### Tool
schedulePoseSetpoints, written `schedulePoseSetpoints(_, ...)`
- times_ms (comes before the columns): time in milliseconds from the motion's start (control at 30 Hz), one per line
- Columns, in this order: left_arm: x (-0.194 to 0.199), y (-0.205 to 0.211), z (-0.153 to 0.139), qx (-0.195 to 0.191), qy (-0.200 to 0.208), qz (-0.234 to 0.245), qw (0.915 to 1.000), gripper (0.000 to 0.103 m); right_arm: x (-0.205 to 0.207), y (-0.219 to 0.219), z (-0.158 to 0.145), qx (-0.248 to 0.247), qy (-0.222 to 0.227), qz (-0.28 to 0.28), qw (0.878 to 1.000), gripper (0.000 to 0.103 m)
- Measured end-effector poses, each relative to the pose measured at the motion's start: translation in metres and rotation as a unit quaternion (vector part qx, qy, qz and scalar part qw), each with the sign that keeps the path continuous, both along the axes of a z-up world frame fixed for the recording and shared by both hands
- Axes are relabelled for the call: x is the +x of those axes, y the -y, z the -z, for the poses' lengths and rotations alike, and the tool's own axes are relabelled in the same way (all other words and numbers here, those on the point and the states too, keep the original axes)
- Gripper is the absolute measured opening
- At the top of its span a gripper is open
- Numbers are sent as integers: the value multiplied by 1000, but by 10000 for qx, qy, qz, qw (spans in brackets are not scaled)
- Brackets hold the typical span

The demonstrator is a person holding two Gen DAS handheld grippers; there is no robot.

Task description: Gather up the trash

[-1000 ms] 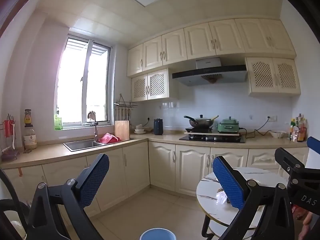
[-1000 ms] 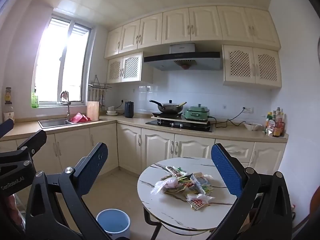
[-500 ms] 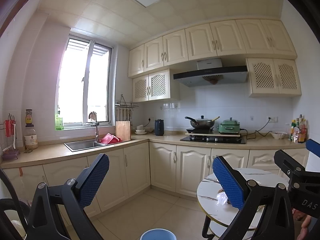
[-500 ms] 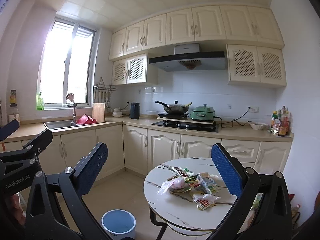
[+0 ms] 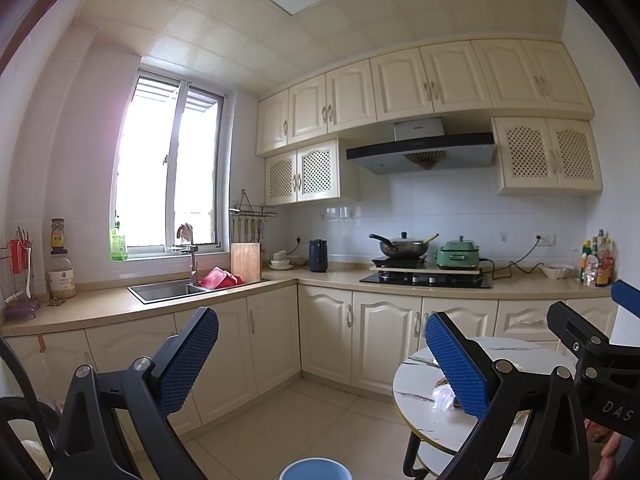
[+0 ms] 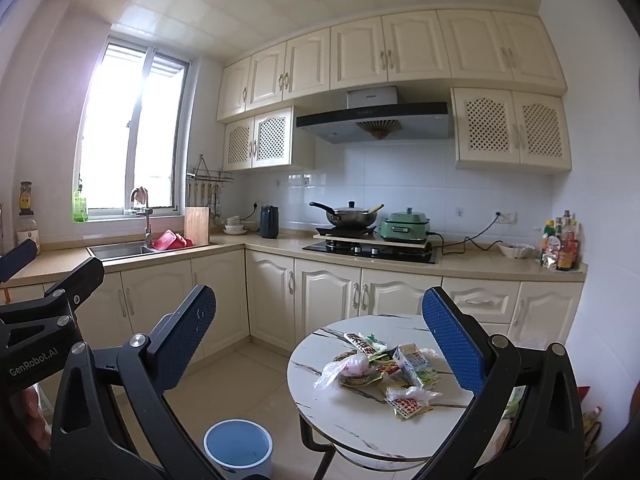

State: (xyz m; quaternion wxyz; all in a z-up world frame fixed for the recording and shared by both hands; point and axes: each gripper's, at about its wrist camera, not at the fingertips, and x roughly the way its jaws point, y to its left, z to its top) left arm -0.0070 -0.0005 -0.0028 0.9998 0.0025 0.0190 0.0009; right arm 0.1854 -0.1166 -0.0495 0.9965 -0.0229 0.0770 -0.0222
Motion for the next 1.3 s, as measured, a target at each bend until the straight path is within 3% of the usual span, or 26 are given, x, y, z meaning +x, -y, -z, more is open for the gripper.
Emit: schedulePoseSetpoints(1300,-6,-3,2,30,41,79,10000,102,-3,1,1,-19,27,13,10000,103)
